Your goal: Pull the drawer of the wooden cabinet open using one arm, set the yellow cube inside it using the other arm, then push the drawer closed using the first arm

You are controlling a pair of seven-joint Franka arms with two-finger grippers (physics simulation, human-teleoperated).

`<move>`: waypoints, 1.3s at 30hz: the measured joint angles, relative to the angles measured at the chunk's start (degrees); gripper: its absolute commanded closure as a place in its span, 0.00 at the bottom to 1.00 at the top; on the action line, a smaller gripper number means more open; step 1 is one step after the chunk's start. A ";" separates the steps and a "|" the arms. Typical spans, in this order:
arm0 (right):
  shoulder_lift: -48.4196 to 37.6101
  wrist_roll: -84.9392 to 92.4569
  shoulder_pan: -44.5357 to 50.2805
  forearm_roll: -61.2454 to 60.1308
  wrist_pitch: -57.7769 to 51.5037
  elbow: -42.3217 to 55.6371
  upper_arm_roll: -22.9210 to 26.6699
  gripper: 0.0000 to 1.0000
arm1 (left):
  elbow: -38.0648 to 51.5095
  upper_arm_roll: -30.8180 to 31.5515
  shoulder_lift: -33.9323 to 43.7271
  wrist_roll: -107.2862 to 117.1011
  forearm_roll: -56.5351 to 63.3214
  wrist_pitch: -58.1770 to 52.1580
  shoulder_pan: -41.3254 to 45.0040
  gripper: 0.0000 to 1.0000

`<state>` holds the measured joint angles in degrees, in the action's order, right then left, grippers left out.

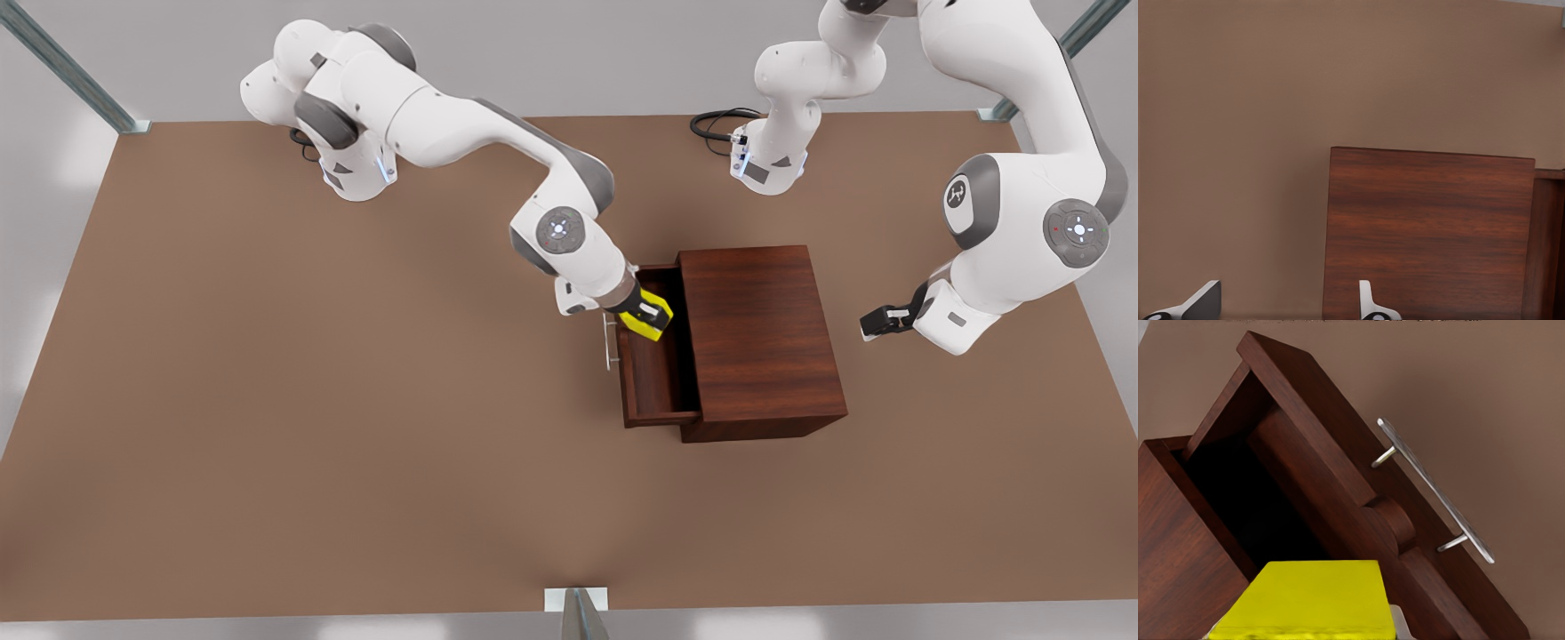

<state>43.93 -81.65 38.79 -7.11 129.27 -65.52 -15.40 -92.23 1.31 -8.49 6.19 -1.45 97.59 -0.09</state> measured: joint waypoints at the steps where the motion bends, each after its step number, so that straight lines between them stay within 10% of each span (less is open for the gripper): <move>1: 0.02 -0.77 -0.01 0.34 0.28 0.01 0.02 0.00 | 0.00 0.00 0.00 -0.01 0.00 0.00 0.00 0.00; 6: -0.94 -3.93 -2.01 1.21 -2.50 4.60 4.33 0.00 | 0.00 0.00 0.00 -0.05 0.02 0.00 0.00 0.00; 13: -6.36 1.05 -32.22 5.77 -23.53 7.48 7.46 0.00 | 6.14 1.17 -1.84 2.93 0.96 -1.03 11.39 0.00; 16: -17.21 11.11 -39.59 7.65 -24.97 -13.61 10.81 0.00 | 19.68 1.15 -13.54 8.47 2.52 -1.66 24.59 0.00; 21: -24.72 27.03 -40.64 8.92 -24.83 -24.11 14.45 0.00 | 32.05 1.54 -26.45 21.76 4.28 -1.25 36.12 0.00; 39: -24.09 56.39 -40.11 9.46 -26.10 -23.20 14.51 0.00 | 31.79 0.75 -42.02 55.98 11.11 13.40 45.87 0.00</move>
<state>19.84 -25.26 -1.32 2.35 103.17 -88.72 -0.90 -60.44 2.06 -50.51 62.17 9.66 110.98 45.78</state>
